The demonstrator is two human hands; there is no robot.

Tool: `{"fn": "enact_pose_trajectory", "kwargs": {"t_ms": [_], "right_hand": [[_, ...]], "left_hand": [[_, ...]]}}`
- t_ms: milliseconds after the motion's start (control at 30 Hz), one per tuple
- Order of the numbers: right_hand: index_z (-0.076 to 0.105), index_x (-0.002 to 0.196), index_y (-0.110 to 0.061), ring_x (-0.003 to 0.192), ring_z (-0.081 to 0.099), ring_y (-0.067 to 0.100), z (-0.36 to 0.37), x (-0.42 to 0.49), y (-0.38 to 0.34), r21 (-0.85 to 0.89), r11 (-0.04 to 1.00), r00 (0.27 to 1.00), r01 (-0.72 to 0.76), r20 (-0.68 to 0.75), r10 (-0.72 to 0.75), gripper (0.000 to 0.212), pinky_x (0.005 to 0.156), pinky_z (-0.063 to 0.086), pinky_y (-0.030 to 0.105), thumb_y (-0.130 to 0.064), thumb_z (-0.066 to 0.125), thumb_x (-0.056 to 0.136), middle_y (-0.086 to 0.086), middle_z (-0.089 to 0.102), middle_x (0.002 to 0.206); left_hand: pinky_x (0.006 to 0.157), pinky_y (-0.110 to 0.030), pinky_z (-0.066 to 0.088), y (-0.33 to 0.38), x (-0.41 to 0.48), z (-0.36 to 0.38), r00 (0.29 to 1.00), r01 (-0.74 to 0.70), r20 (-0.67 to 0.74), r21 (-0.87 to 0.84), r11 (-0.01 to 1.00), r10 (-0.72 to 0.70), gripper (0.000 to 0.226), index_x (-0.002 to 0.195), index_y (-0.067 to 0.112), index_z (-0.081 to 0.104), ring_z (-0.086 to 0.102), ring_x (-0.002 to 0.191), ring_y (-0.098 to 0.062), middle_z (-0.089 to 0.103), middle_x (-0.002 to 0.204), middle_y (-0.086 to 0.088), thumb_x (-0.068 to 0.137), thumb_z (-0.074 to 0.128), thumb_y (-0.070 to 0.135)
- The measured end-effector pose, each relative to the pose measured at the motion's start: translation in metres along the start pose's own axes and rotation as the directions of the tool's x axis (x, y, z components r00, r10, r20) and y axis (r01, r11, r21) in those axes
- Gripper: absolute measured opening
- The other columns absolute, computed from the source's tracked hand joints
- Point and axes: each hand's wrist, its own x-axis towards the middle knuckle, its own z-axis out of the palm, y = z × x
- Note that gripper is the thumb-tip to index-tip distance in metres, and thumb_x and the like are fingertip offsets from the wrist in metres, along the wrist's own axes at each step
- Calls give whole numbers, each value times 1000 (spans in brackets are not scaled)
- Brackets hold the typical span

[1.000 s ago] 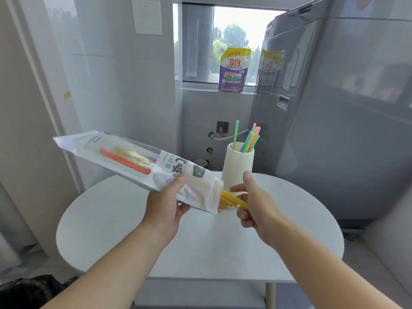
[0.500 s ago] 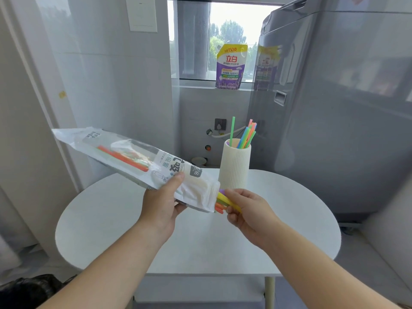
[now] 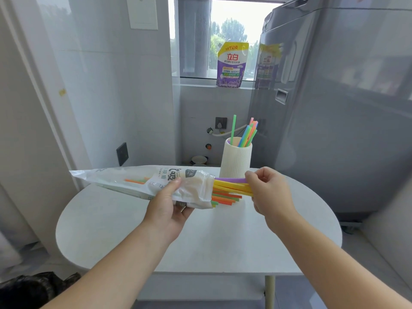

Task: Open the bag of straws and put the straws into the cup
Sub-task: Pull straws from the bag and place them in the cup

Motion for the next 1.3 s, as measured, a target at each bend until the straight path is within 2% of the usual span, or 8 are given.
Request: {"fn": "enact_pose_trajectory", "kwargs": {"t_ms": [267, 400, 600, 700, 867, 1000, 1133, 1300], "right_hand": [[70, 94, -17, 46, 46, 7, -7, -5, -5, 18, 997, 975, 71, 211, -73, 24, 51, 43, 26, -33, 82, 81, 5, 68, 85], [70, 90, -8, 45, 45, 10, -10, -2, -6, 27, 997, 964, 73, 253, -78, 21, 47, 42, 25, -20, 84, 79, 6, 60, 74], [69, 89, 0, 49, 43, 16, -19, 6, -9, 169, 982, 983, 84, 147, -110, 18, 47, 40, 27, -16, 77, 86, 8, 53, 62], [68, 89, -2, 56, 39, 15, -18, 6, -8, 440, 895, 980, -67, 197, -24, 15, 50, 37, 25, -15, 76, 86, 6, 46, 65], [71, 82, -11, 59, 59, 12, -12, 5, -12, 676, 695, 940, -247, 340, 4, 10, 56, 51, 18, -21, 71, 83, 5, 68, 74], [67, 108, -7, 85, 68, 24, -9, 5, -12, 629, 754, 936, -189, 349, -56, 38, 85, 56, 33, -19, 76, 73, 13, 70, 98], [73, 98, -14, 94, 69, 39, -9, 4, -8, 423, 903, 949, -81, 309, -59, 29, 91, 56, 47, -23, 83, 72, 13, 73, 95], [74, 87, -16, 86, 66, 29, -9, 3, -11, 326, 944, 962, -47, 268, -45, 12, 76, 54, 38, -25, 79, 82, 14, 71, 90]], "left_hand": [[54, -30, 62, 1, 0, 1, 1000, -4, -25, -13, 1000, 4, 16, 110, 15, 66, 73, 83, -18, 76, 94, -4, 94, 67, 12], [59, -30, 63, 4, -2, 0, 1000, 1, -15, -19, 1000, -1, 8, 102, 16, 66, 73, 77, -17, 77, 78, -2, 95, 67, 13], [63, -32, 64, 6, -3, -1, 1000, 4, 2, -28, 1000, -3, 6, 100, 14, 67, 75, 68, -15, 78, 75, -2, 94, 67, 14], [64, -32, 64, 4, -3, 0, 1000, 23, 12, -36, 999, -22, 7, 102, 14, 67, 75, 73, -17, 78, 76, -2, 94, 67, 14], [64, -33, 63, 2, -3, 2, 1000, 27, 16, -42, 999, -26, 10, 104, 14, 67, 76, 75, -17, 79, 80, -3, 95, 66, 13], [62, -32, 64, 2, -5, 3, 1000, 25, 14, -51, 998, -24, 8, 102, 14, 67, 76, 71, -16, 78, 77, -3, 95, 65, 12], [63, -34, 64, 2, -6, 3, 999, 33, 14, -43, 999, -32, 8, 103, 13, 67, 76, 69, -17, 78, 78, -3, 95, 65, 12], [61, -31, 63, 1, -8, 4, 999, 50, 22, -35, 998, -49, 9, 103, 13, 68, 76, 71, -17, 79, 79, -4, 95, 66, 12]]}}
